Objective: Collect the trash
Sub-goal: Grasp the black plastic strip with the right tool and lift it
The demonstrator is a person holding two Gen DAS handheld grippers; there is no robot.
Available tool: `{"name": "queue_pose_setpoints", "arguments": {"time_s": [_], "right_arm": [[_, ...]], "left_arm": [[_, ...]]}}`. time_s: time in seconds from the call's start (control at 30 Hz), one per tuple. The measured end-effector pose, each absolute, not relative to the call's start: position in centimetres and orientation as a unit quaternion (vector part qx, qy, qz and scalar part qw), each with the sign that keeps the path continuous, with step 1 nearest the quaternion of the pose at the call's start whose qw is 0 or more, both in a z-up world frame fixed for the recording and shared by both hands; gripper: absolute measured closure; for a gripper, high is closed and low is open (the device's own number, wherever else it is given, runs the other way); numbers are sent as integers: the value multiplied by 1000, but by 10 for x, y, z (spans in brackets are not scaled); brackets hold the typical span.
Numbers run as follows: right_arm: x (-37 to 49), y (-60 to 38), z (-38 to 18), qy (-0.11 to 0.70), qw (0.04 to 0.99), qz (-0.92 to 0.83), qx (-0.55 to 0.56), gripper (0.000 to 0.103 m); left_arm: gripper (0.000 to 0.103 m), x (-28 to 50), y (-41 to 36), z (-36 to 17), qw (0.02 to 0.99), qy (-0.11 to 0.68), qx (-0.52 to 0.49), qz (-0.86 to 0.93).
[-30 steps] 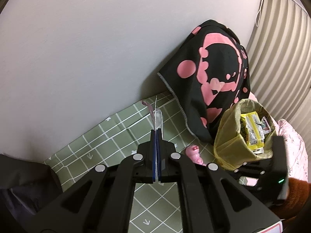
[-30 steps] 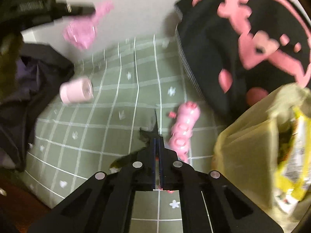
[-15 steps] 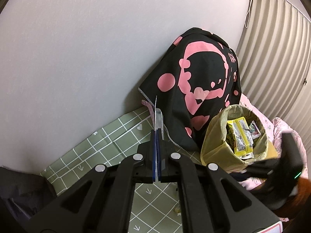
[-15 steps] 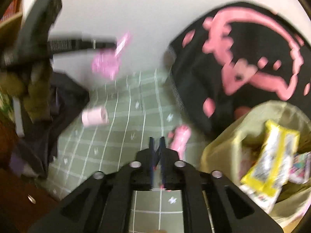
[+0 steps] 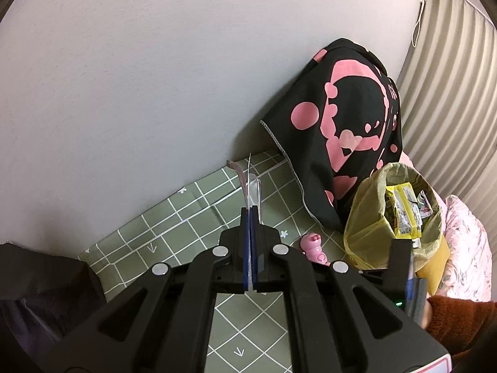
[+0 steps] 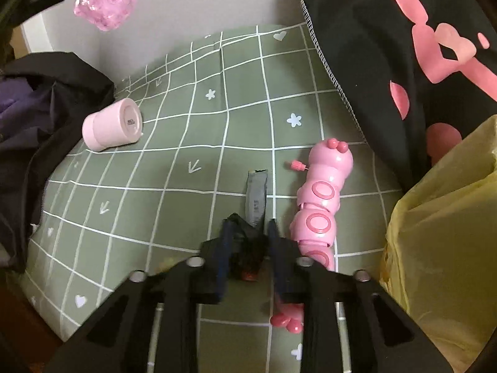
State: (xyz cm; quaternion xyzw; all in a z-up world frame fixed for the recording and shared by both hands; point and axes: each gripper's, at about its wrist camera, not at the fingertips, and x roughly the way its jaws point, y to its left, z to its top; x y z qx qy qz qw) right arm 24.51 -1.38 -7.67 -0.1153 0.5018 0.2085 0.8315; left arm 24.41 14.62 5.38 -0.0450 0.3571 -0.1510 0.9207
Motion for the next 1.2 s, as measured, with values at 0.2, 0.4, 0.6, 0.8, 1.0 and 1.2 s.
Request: {"name": "queue_pose_setpoints", "arguments": {"time_s": [0.2, 0.4, 0.6, 0.8, 1.0, 1.2], "right_arm": [[234, -23, -6, 440, 865, 218, -99, 87], [219, -49, 81, 354, 911, 183, -104, 88], [206, -112, 146, 300, 941, 96, -120, 87], [195, -186, 164, 301, 947, -2, -109, 87], [176, -247, 161, 315, 944, -67, -76, 87], [167, -278, 148, 330, 938, -93, -55, 87]], "left_arm": [[102, 249, 131, 67, 924, 343, -44, -164], [102, 251, 93, 92, 926, 313, -33, -207], [102, 254, 29, 109, 915, 294, -11, -276], [102, 265, -44, 97, 876, 313, -17, -366], [102, 278, -123, 59, 828, 361, -7, -428], [101, 293, -179, 16, 809, 401, 30, -429]]}}
